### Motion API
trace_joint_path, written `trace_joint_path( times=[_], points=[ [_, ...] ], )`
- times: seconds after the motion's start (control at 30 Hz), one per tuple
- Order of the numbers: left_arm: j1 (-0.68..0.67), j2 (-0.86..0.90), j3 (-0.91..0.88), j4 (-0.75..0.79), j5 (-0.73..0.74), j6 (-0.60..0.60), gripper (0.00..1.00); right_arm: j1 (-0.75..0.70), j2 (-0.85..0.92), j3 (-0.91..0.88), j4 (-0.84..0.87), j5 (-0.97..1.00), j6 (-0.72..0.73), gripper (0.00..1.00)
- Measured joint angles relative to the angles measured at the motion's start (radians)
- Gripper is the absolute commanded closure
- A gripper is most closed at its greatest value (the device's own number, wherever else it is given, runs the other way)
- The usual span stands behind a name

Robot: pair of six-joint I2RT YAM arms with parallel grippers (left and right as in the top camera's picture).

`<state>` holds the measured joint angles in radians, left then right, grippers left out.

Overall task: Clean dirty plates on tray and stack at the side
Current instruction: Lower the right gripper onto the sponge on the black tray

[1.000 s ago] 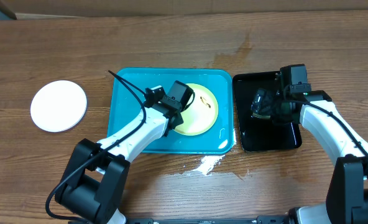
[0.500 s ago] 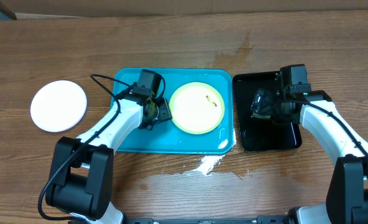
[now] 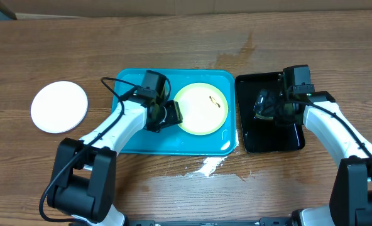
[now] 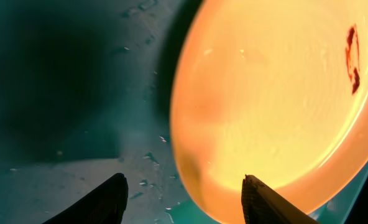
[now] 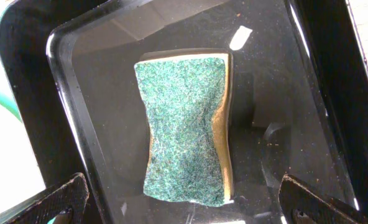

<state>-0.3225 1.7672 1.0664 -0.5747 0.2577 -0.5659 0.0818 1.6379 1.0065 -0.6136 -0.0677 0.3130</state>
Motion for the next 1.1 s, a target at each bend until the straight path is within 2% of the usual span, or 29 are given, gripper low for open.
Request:
trace_joint_path(
  times=[0.33,0.53,0.73,0.87,1.03,1.1],
  points=[
    [-0.084,0.003,0.0,0.018,-0.073,-0.065,0.4,0.0,0.0,0.0,0.014,-0.013,0.0,0.0],
    [-0.09,0.061,0.001,0.049,-0.104,-0.098,0.52,0.0,0.0,0.0,0.037,-0.005,0.0,0.01],
    [-0.09,0.068,0.001,0.064,-0.134,-0.115,0.75,0.0,0.002,-0.048,0.132,-0.003,-0.006,0.07],
    [-0.089,0.07,0.001,0.061,-0.146,-0.104,0.8,0.0,0.024,-0.098,0.184,-0.003,-0.016,0.16],
    [-0.076,0.07,0.001,0.06,-0.151,-0.063,0.8,0.018,0.069,-0.105,0.207,-0.003,-0.021,0.35],
    [-0.063,0.07,0.001,0.06,-0.151,-0.04,0.8,0.036,0.092,-0.105,0.216,0.003,-0.023,0.39]
  ],
)
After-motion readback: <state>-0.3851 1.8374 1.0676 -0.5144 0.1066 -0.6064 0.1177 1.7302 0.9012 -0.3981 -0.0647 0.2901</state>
